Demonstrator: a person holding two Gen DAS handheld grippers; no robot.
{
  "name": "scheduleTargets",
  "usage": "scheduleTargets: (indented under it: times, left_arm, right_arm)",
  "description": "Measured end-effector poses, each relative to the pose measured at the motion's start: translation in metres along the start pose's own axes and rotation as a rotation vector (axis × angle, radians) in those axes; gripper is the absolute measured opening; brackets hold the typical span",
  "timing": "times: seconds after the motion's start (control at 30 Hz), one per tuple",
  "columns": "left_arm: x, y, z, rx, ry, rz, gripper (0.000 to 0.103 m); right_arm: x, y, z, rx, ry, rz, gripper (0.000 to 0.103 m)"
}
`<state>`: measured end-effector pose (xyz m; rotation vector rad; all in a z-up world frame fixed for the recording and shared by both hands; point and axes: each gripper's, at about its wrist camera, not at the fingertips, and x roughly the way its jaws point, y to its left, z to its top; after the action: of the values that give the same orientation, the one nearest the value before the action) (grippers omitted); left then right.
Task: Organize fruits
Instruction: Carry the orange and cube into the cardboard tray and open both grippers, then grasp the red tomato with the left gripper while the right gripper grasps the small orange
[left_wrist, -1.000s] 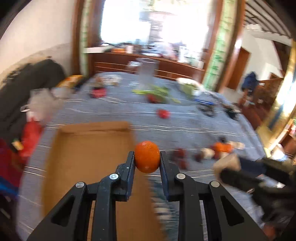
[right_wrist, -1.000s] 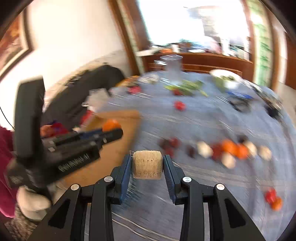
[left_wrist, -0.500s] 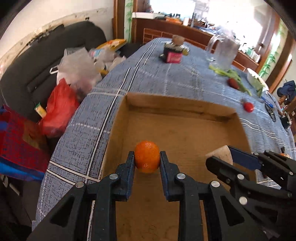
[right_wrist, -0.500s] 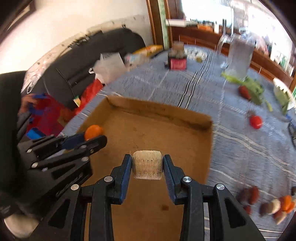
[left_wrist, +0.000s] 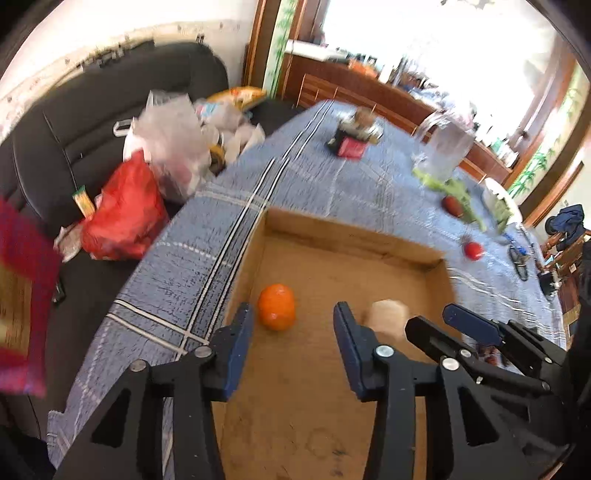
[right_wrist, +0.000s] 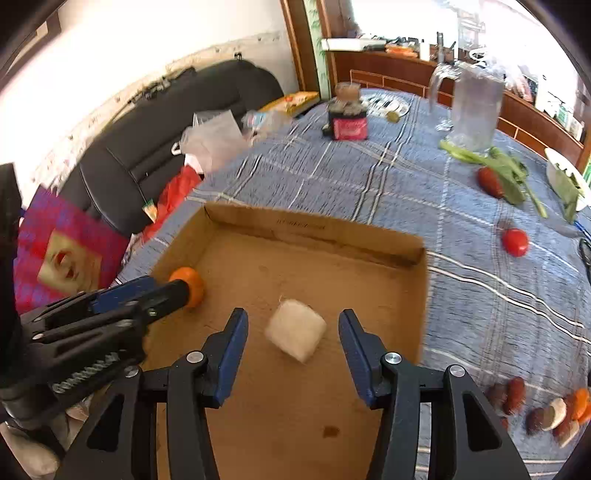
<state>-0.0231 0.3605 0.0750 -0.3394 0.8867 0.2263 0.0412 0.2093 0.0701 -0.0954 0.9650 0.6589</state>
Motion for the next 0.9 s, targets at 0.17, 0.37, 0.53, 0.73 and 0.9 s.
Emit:
scheduleTargets:
  times: [0.17, 0.37, 0.53, 0.73, 0.9]
  left_arm:
    - [-0.042, -0.041, -0.016, 0.076, -0.079, -0.045, 0.060]
    - [-0.062, -0.107, -0.043, 0.187, -0.069, -0.152, 0.062]
    - [-0.063, -0.164, -0.068, 0.291, -0.040, -0.213, 0.062]
    - [-0.049, -0.205, -0.085, 0.335, 0.007, -0.254, 0.062]
    - [-0.029, -0.231, -0.093, 0.361, 0.057, -0.269, 0.062]
  right_arm:
    - [-0.050, -0.020, -0.021, 0.036, -0.070, 0.007, 0.055]
    - [-0.108, -0.063, -0.067, 0.087, -0.127, -0.036, 0.055]
    - [-0.165, -0.131, -0.115, 0.173, -0.163, -0.135, 0.055]
    - [-0.229, -0.221, -0.170, 0.320, -0.194, -0.307, 0.055]
    - [-0.259, -0.285, -0.210, 0.460, -0.197, -0.396, 0.055]
